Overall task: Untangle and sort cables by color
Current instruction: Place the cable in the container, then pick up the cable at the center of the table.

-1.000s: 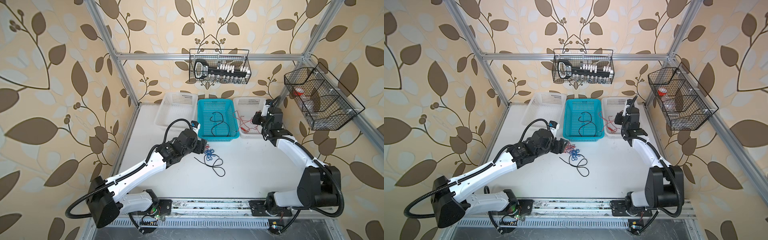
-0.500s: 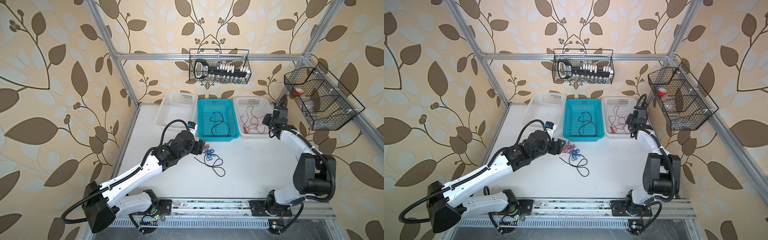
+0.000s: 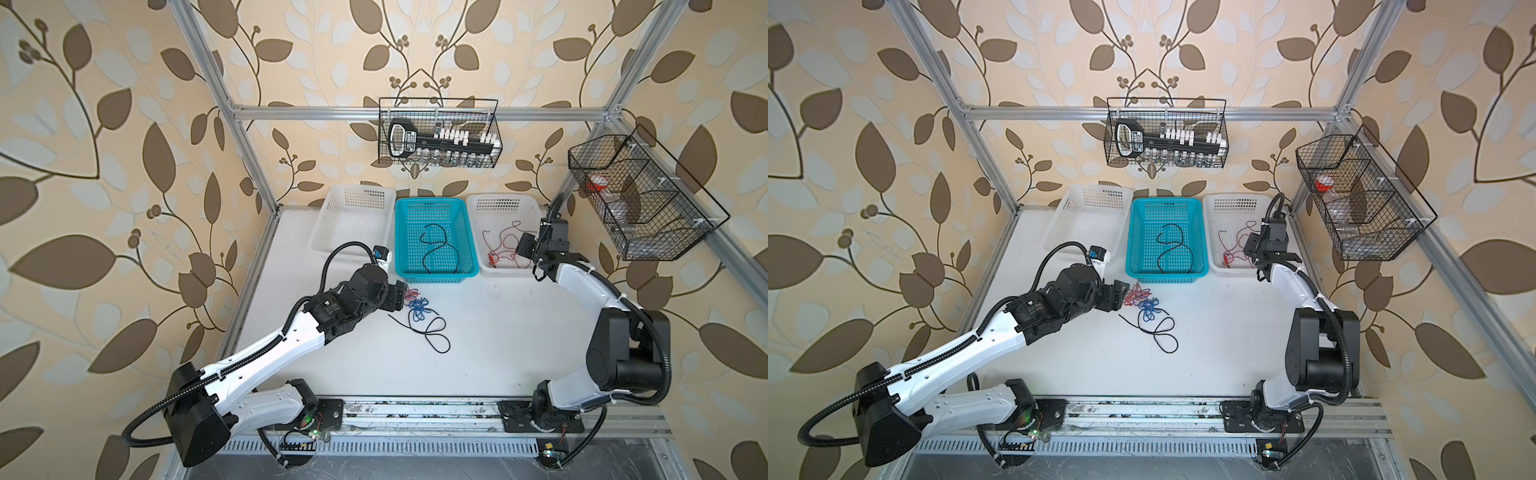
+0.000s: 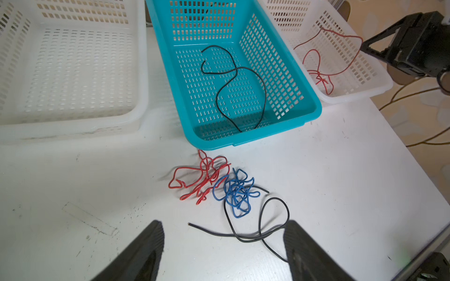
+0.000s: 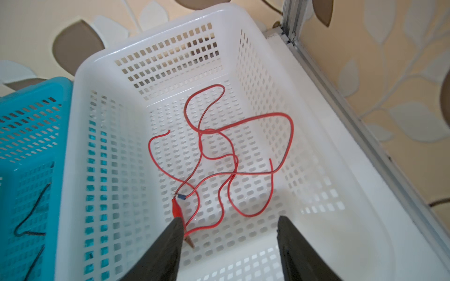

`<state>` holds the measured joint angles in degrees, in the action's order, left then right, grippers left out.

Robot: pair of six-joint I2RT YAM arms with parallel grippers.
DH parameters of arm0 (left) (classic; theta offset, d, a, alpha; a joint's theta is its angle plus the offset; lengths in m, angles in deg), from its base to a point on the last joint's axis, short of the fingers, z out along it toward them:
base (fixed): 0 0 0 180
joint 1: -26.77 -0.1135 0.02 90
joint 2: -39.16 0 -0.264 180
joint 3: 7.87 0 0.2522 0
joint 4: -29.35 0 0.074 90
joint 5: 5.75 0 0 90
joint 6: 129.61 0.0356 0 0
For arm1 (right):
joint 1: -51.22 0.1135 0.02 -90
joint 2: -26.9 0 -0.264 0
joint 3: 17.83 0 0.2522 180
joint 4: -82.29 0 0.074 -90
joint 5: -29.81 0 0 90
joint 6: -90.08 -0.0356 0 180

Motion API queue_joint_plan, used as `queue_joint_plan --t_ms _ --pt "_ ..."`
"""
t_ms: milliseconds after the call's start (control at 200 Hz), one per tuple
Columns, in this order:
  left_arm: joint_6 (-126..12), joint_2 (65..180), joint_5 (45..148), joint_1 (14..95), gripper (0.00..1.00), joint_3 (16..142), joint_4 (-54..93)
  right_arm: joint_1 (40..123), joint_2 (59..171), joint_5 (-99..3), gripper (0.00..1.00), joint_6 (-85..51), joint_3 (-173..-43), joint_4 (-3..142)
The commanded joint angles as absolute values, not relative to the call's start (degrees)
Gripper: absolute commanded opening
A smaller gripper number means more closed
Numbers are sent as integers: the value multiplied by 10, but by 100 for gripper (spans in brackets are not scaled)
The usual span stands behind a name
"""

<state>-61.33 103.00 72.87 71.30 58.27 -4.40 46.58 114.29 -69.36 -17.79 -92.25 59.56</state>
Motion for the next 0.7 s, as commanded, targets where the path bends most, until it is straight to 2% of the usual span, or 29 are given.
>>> queue_joint_plan --t_ms 0,125,170,460,695 --pt "-635 1017 698 710 82 580 -57 493 1096 -663 70 -165 -905 584" --pt "-651 1018 689 709 92 566 -58 545 1048 -666 73 -151 -878 581" --pt "-659 1017 682 709 99 561 -61 565 1032 -668 74 -149 -870 579" --pt "-697 1017 665 698 99 528 -83 719 925 -662 74 -142 -800 578" --pt "-714 1041 692 690 99 503 -69 859 895 -681 73 -131 -754 585"
